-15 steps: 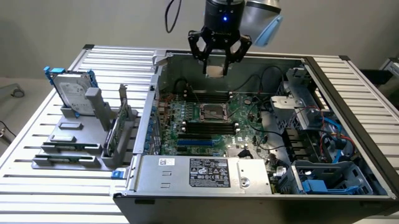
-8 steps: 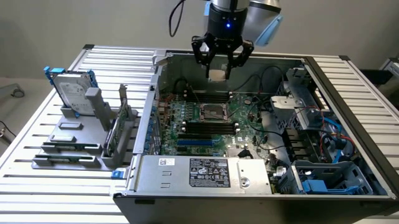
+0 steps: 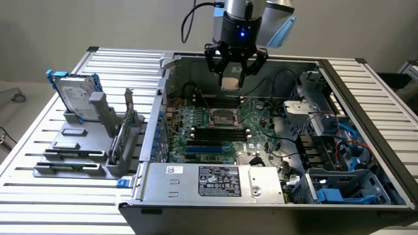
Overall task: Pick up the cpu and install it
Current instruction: 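Pick up the cpu and move it towards the insertion slot, then place the cpu into insertion slot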
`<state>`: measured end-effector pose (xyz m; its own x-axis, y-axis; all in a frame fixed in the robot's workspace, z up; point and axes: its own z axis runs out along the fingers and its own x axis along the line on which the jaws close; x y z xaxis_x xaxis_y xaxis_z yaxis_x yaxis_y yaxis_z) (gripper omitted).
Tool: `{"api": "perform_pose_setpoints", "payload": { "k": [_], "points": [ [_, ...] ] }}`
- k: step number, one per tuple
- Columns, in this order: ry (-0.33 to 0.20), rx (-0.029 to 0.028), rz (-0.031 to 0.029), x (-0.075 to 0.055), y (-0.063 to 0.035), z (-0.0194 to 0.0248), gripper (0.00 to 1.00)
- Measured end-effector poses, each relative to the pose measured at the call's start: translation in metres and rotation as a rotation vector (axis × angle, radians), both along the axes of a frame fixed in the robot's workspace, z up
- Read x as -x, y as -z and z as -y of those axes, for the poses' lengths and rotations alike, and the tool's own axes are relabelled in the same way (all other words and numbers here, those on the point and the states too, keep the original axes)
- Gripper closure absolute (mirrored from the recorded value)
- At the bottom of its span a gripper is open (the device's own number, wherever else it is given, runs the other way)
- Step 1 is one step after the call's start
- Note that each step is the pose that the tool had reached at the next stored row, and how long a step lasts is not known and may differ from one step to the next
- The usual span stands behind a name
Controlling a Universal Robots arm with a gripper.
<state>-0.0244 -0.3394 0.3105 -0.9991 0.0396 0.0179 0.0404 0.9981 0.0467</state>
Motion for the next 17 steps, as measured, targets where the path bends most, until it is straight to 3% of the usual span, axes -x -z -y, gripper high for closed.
{"api": "perform_pose_setpoints", "payload": {
  "k": [5, 17],
  "points": [
    [-0.004, 0.0000, -0.0001, -0.0007, 0.0076, -0.0005, 0.45],
    [-0.004, 0.0000, -0.0031, -0.0007, 0.0076, -0.0005, 0.45]
  ]
}}
